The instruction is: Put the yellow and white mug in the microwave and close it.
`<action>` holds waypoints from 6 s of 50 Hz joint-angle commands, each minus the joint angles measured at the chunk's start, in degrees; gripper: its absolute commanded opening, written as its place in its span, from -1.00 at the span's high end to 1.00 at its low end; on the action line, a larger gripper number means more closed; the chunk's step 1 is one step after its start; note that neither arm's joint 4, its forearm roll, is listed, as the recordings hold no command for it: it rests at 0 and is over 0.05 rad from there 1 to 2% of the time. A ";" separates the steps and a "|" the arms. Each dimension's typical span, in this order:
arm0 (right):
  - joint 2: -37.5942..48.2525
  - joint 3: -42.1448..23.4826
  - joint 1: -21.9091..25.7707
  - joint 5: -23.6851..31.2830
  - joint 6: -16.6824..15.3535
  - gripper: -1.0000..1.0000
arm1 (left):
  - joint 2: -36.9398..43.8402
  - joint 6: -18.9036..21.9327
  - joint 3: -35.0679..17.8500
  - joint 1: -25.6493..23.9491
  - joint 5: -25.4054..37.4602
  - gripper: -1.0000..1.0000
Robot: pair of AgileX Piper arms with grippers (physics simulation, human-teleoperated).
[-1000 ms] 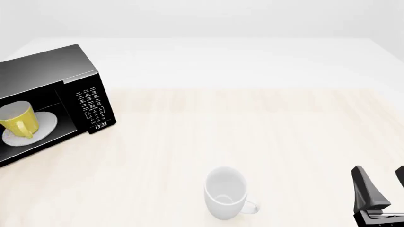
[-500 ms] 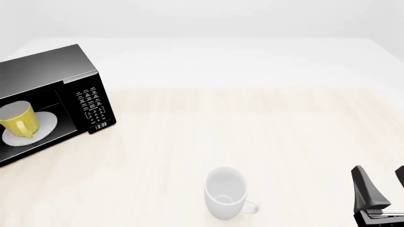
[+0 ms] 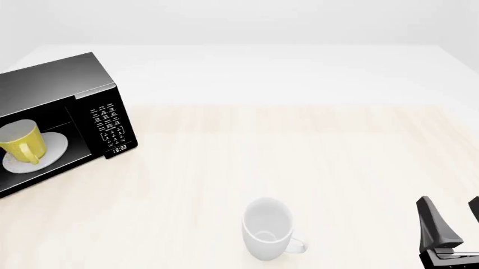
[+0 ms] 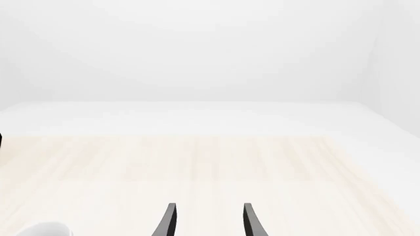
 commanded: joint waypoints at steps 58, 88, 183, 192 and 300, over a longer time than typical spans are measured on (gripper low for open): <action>-0.05 0.02 -0.01 0.00 0.02 -1.00 | 33.65 11.39 16.09 5.37 -23.99 -1.00; -0.04 0.02 0.00 0.01 0.01 -1.00 | 36.49 12.04 22.91 -5.94 -29.87 -1.00; -0.04 0.02 0.00 0.00 0.00 -1.00 | 26.54 9.90 22.85 -36.42 -28.33 -1.00; -0.04 0.02 0.00 0.01 0.00 -1.00 | 28.62 9.82 20.54 -37.34 -28.70 -1.00; -0.05 0.02 0.01 0.00 0.00 -1.00 | 27.43 6.03 15.59 -41.62 -27.18 -1.00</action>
